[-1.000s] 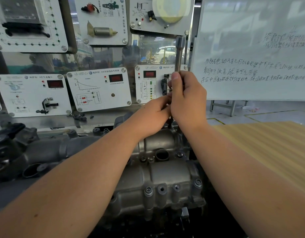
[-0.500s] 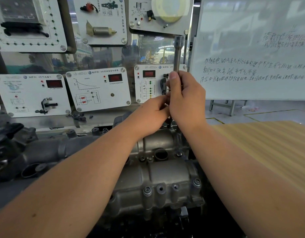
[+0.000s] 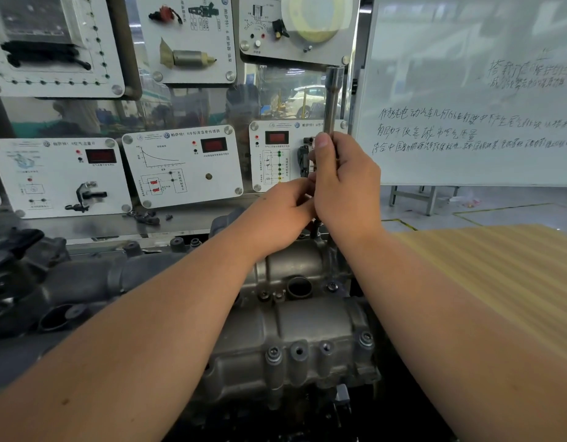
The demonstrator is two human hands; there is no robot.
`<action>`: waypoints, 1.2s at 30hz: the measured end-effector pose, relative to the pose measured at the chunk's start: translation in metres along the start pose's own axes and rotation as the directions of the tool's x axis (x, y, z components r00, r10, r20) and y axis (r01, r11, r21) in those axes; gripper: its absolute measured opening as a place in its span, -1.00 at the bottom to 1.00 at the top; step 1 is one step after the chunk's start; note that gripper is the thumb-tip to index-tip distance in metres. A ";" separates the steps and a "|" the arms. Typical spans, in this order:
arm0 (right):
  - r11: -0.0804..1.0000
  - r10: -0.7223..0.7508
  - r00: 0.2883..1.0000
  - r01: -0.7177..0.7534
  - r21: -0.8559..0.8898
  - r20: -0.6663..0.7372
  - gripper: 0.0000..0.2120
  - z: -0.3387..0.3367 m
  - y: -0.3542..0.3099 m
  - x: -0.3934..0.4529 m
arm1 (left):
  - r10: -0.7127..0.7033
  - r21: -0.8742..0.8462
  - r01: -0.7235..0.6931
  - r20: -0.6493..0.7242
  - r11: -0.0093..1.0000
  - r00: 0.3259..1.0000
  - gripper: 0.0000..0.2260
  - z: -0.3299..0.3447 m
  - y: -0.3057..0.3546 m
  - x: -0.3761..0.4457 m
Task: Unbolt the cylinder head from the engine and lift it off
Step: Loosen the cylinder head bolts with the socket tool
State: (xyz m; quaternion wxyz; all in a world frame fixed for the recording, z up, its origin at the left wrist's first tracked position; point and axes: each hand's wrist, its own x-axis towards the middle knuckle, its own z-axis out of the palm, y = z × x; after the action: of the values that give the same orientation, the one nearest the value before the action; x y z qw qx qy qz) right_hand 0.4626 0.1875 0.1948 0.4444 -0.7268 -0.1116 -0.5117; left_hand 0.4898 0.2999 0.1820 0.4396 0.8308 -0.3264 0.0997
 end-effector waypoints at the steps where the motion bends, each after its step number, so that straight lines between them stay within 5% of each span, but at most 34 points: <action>1: 1.000 0.000 1.000 0.000 0.001 0.000 -0.80 0.000 0.001 0.000 | 0.004 0.007 -0.004 -0.003 1.000 1.000 -0.87 0.000 0.000 0.000; 8: 1.000 0.007 0.999 -0.006 0.007 -0.046 -0.92 -0.001 0.002 0.001 | 0.024 0.008 -0.024 -0.011 1.000 1.000 -0.88 0.000 0.001 0.000; 14: 1.000 0.000 1.000 0.000 0.001 -0.018 -0.76 0.000 -0.001 0.000 | 0.001 -0.022 -0.001 0.012 1.000 1.000 -0.84 0.000 0.002 -0.002; 21: 1.000 0.003 0.999 -0.003 0.016 -0.033 -0.92 -0.003 -0.001 0.000 | 0.030 0.017 -0.030 -0.001 0.999 1.000 -0.88 0.000 0.005 -0.003; 28: 1.000 0.008 1.000 -0.008 0.014 0.001 -0.76 -0.001 0.000 0.000 | 0.019 0.026 -0.020 0.013 0.999 1.000 -0.85 -0.001 0.006 -0.004; 36: 0.999 0.027 1.000 -0.027 0.023 -0.006 -0.90 -0.002 0.000 0.001 | 0.023 0.018 -0.023 -0.010 1.000 1.000 -0.87 0.000 0.007 -0.004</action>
State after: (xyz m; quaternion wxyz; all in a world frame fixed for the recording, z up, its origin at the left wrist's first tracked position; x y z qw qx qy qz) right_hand 0.4612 0.1855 0.1957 0.4597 -0.7217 -0.1063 -0.5065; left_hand 0.4825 0.2990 0.1853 0.4327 0.8304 -0.3327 0.1121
